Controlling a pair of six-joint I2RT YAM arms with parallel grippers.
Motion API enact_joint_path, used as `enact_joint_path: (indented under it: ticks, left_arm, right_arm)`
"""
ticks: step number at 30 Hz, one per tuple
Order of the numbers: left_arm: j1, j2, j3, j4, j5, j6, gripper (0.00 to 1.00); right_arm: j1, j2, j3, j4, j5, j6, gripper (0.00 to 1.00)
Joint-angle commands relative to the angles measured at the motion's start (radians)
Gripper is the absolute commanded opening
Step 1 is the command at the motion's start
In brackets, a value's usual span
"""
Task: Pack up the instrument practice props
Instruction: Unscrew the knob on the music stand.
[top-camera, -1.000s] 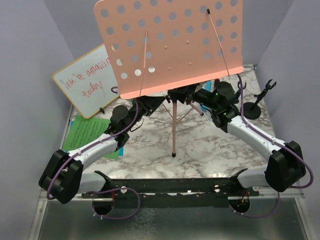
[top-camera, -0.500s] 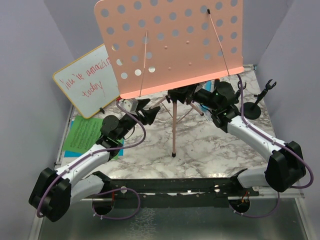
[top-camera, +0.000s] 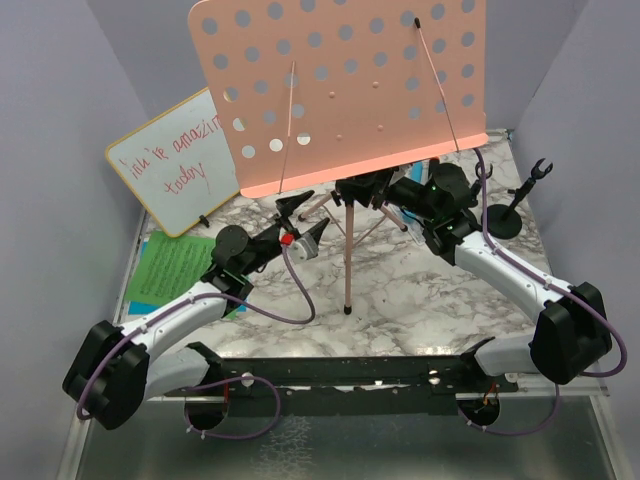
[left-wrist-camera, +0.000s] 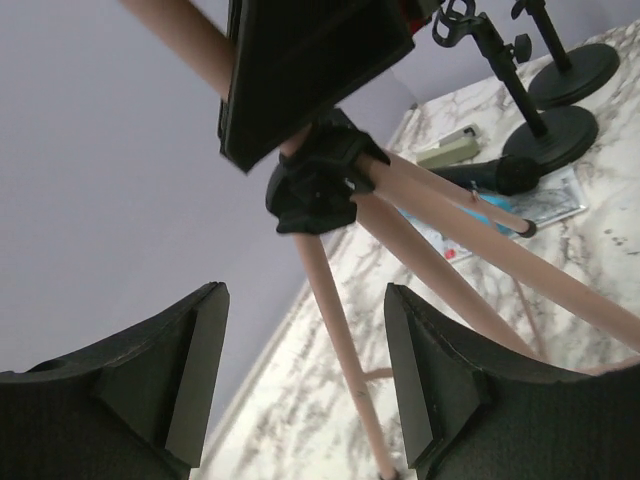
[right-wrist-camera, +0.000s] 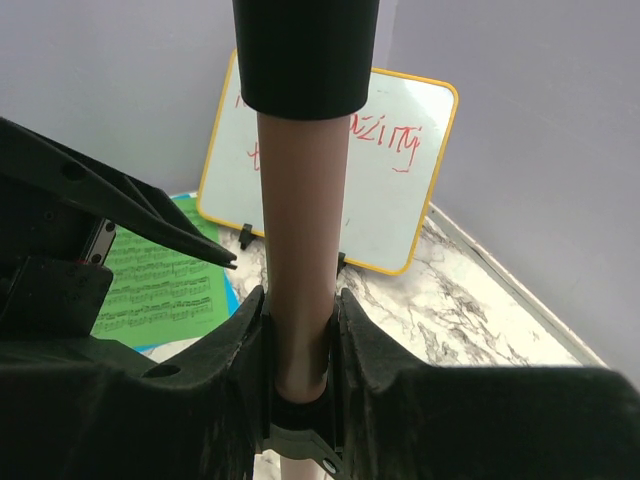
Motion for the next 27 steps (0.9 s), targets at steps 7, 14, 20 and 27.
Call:
enact_joint_path:
  ticks: [7,14,20,27]
  left_arm:
    - [-0.093,0.069,0.096,-0.016,-0.033,0.493,0.67]
    - [-0.112,0.124,0.15,-0.064,-0.043,0.537,0.59]
    - [-0.117,0.143,0.18,-0.116,-0.055,0.564,0.51]
    - [-0.118,0.135,0.198,-0.195,-0.066,0.548,0.39]
  right_arm:
    - [0.005,0.041,-0.044,-0.247,-0.105,-0.06,0.01]
    - [0.004,0.042,-0.04,-0.253,-0.119,-0.063,0.01]
    - [0.005,0.042,-0.039,-0.257,-0.12,-0.066,0.01]
    - [0.005,0.04,-0.038,-0.259,-0.122,-0.066,0.01]
